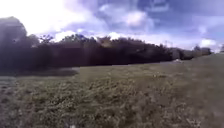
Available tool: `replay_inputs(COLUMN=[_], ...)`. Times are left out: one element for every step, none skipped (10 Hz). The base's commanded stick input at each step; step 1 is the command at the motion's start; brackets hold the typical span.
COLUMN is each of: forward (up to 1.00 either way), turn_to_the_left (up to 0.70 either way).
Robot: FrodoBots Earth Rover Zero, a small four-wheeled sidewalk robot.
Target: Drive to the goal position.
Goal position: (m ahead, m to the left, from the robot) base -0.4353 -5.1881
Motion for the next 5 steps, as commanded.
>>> replay_inputs(forward=[0.70,0.70,0.70,0.70,0.70], turn_to_the_left=[-0.35,-0.35,-0.35,-0.35,-0.35])
